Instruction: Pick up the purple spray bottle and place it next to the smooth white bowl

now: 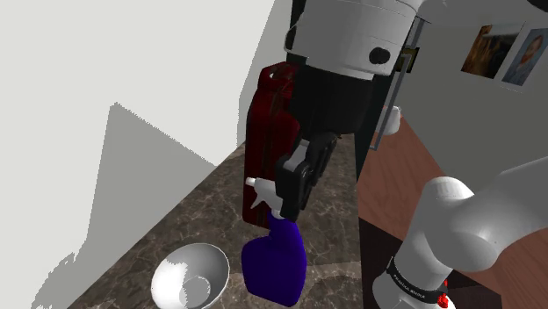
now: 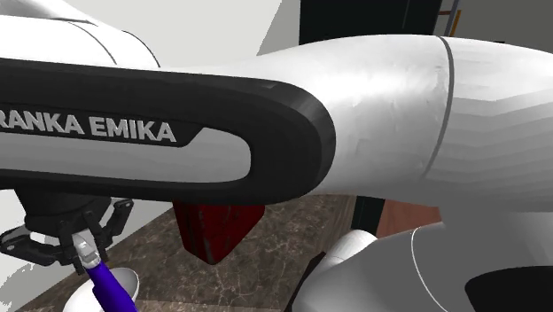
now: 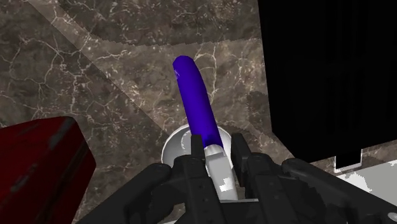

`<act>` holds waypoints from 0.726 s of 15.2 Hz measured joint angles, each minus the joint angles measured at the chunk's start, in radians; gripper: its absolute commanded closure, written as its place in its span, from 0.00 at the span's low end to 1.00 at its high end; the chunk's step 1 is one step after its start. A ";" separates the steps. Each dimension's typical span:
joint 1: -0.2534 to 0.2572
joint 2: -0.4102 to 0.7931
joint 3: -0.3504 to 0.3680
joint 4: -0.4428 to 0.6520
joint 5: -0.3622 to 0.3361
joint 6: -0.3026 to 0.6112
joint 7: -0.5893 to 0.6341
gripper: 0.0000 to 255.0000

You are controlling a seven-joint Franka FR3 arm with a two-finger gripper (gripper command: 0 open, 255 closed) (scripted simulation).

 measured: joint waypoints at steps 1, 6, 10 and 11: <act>0.002 -0.004 0.004 -0.013 0.003 0.010 0.000 1.00; 0.010 -0.019 0.019 -0.091 0.020 0.074 -0.009 1.00; 0.019 -0.033 0.031 -0.148 0.034 0.117 -0.015 1.00; 0.020 -0.034 0.034 -0.161 0.037 0.130 -0.017 1.00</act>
